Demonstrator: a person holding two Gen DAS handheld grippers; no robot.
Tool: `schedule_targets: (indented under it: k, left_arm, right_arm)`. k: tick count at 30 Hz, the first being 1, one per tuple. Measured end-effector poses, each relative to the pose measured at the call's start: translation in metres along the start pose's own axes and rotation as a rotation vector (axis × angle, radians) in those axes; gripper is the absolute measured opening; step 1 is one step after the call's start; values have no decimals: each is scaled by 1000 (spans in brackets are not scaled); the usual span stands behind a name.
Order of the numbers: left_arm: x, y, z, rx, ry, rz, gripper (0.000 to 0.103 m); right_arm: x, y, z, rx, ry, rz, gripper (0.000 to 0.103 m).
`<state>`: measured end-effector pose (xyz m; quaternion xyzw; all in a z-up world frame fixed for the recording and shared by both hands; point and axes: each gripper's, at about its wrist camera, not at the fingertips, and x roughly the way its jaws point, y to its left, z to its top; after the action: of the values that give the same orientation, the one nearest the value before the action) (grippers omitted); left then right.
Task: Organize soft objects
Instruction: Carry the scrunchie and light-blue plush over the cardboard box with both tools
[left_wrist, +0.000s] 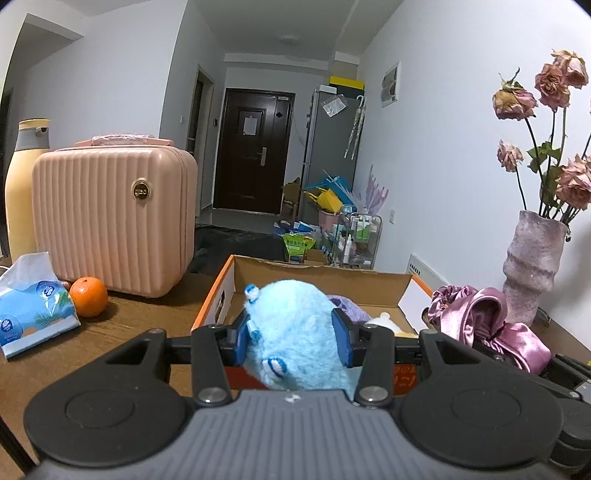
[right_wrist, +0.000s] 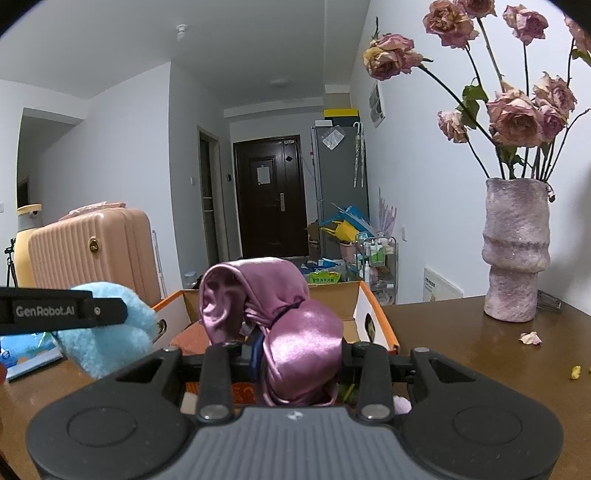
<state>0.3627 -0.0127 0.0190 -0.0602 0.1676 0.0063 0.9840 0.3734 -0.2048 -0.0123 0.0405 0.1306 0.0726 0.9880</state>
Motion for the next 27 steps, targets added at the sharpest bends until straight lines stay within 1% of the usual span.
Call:
schedule_targets:
  k: [17, 27]
  left_arm:
    - [41, 0, 17, -9, -25, 6, 45]
    - [62, -2, 23, -6, -27, 5, 45]
  right_arm:
    - [49, 10, 10, 6, -1, 3, 33]
    - [75, 6, 15, 22, -2, -14, 33]
